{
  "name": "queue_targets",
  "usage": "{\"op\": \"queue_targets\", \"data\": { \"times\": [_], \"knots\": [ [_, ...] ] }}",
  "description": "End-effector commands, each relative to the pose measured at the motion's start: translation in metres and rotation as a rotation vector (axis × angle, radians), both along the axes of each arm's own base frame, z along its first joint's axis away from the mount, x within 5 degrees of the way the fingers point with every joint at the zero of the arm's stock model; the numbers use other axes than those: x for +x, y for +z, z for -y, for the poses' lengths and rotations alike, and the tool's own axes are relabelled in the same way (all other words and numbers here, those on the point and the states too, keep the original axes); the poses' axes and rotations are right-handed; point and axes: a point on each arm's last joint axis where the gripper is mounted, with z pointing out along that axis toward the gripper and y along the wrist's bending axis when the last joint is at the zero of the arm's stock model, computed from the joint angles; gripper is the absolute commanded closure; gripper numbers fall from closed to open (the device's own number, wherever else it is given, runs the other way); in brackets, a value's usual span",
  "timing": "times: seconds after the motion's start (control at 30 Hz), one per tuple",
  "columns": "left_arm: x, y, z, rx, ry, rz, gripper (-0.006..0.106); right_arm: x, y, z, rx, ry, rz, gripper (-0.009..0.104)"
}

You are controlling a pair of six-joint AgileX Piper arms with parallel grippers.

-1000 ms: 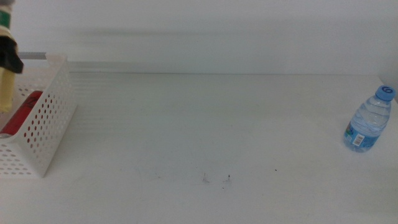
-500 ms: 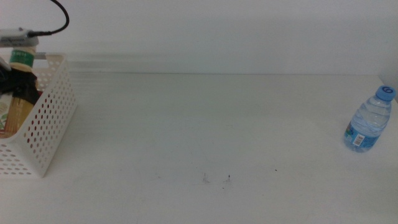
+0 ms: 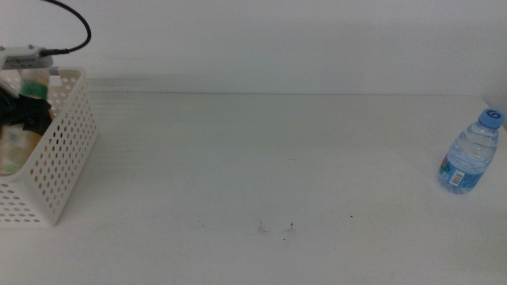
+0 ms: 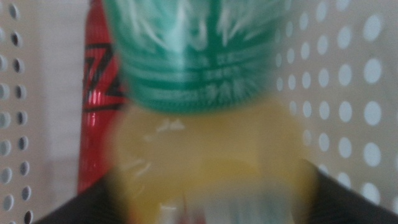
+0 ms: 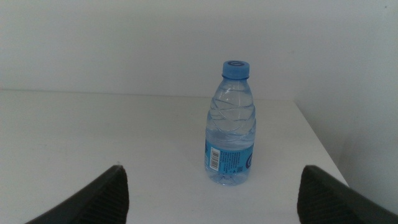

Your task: Use arms to grab the bottles and put them into the dustbin to the left of the table.

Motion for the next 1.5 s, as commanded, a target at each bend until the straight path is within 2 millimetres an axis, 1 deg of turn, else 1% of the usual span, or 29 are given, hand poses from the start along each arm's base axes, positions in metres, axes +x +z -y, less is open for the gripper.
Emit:
{"op": "queue_targets", "data": {
  "times": [0.0,0.03,0.07,0.2,0.3,0.4,0.53,0.6,0.67,0.77,0.83,1.03,1.17,1.23,1.3,1.37,1.47],
  "knots": [
    [-0.001,0.016,0.002,-0.011,0.017,0.051,0.013,0.000,0.000,0.000,-0.010,-0.007,0.012,0.016],
    [-0.002,0.020,0.003,-0.016,0.027,0.060,0.008,0.000,0.000,0.000,-0.010,-0.007,0.012,0.016],
    [-0.003,0.025,0.003,-0.016,0.039,0.073,0.007,0.000,0.000,0.000,-0.010,-0.007,0.012,0.016],
    [-0.012,0.056,0.007,0.006,0.039,0.149,0.007,0.000,0.000,0.000,-0.010,-0.007,0.012,0.016],
    [-0.022,0.086,0.018,0.031,0.018,0.222,0.007,0.000,0.000,0.000,-0.010,-0.007,0.012,0.016],
    [-0.033,0.117,0.041,0.046,-0.033,0.302,0.007,0.000,0.000,0.000,-0.010,-0.007,0.012,0.016],
    [-0.052,0.153,0.086,0.043,-0.139,0.430,0.007,0.000,0.000,0.000,-0.010,-0.007,0.012,0.016],
    [-0.065,0.167,0.105,0.000,-0.153,0.498,0.007,0.000,0.000,0.000,-0.010,-0.007,0.012,0.016],
    [-0.082,0.177,0.120,-0.027,-0.176,0.544,0.007,0.000,0.000,0.000,-0.010,-0.007,0.012,0.016],
    [-0.108,0.182,0.136,-0.037,-0.220,0.601,0.007,0.000,0.000,0.000,-0.010,-0.007,0.012,0.016],
    [-0.127,0.189,0.142,-0.031,-0.257,0.649,0.007,0.000,0.000,0.000,-0.010,-0.007,0.012,0.016],
    [-0.171,0.197,0.155,-0.057,-0.390,0.711,0.007,0.000,0.000,0.000,-0.010,-0.007,0.012,0.016],
    [-0.198,0.197,0.160,-0.111,-0.430,0.706,0.007,0.000,0.000,0.000,-0.010,-0.007,0.012,0.016],
    [-0.209,0.193,0.161,-0.110,-0.441,0.699,0.007,0.000,0.000,0.000,-0.010,-0.007,0.012,0.016],
    [-0.222,0.185,0.158,-0.107,-0.405,0.676,0.007,0.000,0.000,0.000,-0.010,-0.007,0.012,0.016],
    [-0.239,0.174,0.154,-0.103,-0.333,0.639,0.007,0.000,0.000,0.000,-0.010,-0.007,0.012,0.016],
    [-0.265,0.162,0.151,-0.085,-0.310,0.649,0.007,0.000,0.000,0.000,-0.010,-0.007,0.012,0.016]
  ]
}}
